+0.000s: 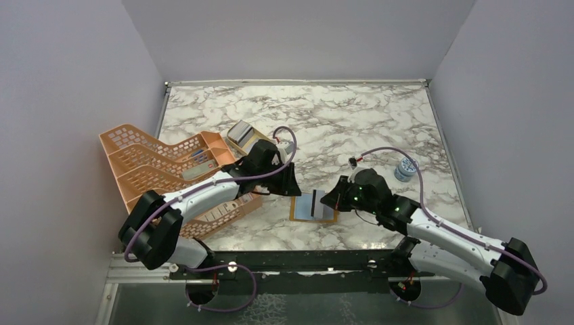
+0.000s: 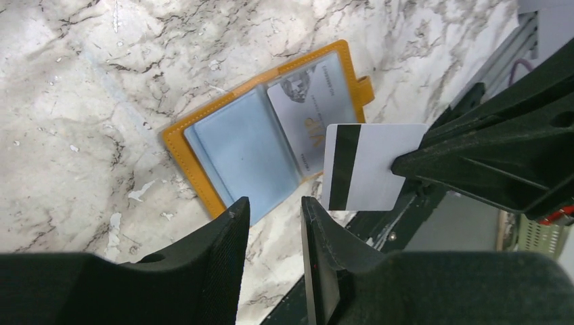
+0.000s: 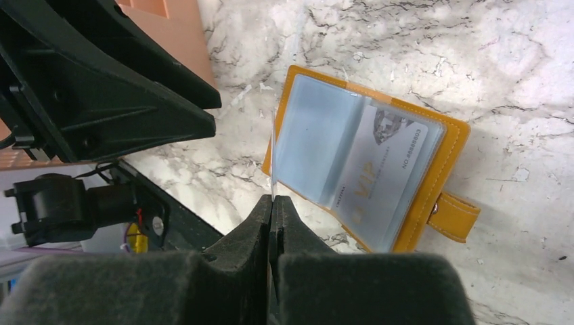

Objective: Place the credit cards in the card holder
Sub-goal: Insert the credit card into the card holder.

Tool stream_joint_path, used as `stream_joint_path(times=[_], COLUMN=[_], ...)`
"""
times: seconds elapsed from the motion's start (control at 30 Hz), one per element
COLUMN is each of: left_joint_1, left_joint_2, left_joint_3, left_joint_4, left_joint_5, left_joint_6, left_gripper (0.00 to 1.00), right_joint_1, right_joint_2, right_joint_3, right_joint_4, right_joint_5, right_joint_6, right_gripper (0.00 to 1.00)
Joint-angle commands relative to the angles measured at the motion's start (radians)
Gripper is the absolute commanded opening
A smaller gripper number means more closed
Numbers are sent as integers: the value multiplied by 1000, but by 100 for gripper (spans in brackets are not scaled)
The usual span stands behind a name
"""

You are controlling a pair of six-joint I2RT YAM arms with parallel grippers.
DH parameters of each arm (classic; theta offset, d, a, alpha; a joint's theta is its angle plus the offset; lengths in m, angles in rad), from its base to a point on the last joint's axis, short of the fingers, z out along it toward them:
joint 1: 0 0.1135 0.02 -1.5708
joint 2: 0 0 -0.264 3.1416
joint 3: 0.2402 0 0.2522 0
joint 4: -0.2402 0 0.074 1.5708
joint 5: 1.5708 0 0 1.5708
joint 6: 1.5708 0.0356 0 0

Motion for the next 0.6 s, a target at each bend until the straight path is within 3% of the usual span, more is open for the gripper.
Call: stream_joint_path(times=[0.0,0.57], left_joint_1=[-26,-37], left_joint_2=[54,132], left_joint_3=[54,-6], left_joint_4=[-35,21], left_joint_5=[-108,-123], left_joint_6=[73,89], left_gripper=[35,35], right_joint_1=[-1,-140], right_joint_2=[58,265], right_joint_3=[54,118], right_joint_4=[-22,19], right_joint_5=[-2,-245], right_joint_6=[-53,-150], right_gripper=[1,1])
